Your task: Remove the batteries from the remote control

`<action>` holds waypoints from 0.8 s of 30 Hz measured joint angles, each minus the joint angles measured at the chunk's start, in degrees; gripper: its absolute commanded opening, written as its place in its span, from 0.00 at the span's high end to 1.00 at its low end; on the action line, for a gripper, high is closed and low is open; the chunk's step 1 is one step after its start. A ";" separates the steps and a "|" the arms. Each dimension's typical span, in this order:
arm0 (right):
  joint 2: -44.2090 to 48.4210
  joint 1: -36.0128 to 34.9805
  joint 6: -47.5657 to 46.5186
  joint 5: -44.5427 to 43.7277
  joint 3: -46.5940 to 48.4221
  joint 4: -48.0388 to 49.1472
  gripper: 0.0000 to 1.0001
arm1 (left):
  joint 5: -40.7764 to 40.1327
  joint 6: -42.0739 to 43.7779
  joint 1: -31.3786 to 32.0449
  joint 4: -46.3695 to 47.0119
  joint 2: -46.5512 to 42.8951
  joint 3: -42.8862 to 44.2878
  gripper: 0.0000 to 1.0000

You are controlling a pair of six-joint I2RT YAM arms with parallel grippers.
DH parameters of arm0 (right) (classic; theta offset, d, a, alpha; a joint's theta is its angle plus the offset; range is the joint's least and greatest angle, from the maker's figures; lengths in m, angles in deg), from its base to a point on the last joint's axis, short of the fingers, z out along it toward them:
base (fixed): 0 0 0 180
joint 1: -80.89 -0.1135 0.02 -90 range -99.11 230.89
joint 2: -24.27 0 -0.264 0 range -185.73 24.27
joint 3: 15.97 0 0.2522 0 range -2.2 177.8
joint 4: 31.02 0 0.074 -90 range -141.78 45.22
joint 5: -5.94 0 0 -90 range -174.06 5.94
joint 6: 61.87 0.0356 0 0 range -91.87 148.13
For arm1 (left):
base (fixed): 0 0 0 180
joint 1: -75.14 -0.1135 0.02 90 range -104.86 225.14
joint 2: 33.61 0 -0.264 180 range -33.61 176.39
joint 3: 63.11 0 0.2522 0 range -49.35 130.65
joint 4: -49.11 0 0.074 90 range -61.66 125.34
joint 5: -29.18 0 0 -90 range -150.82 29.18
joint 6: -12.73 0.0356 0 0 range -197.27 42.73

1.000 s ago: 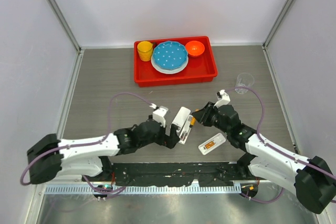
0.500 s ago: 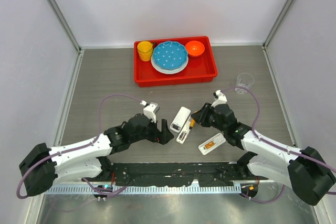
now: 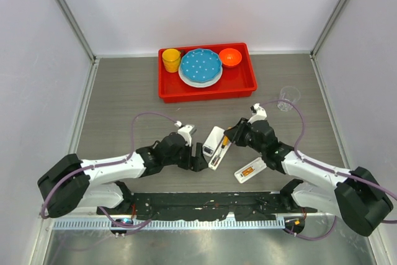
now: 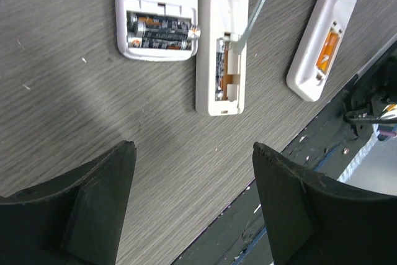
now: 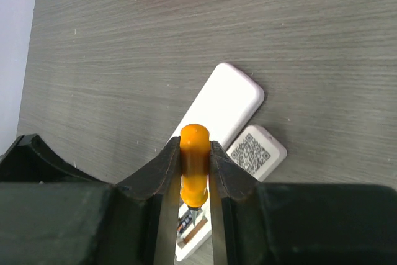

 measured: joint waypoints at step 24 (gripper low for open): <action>-19.85 -0.35 -2.19 1.14 10.49 8.33 0.99 | -0.96 -0.07 -1.53 -0.09 -3.50 0.04 0.23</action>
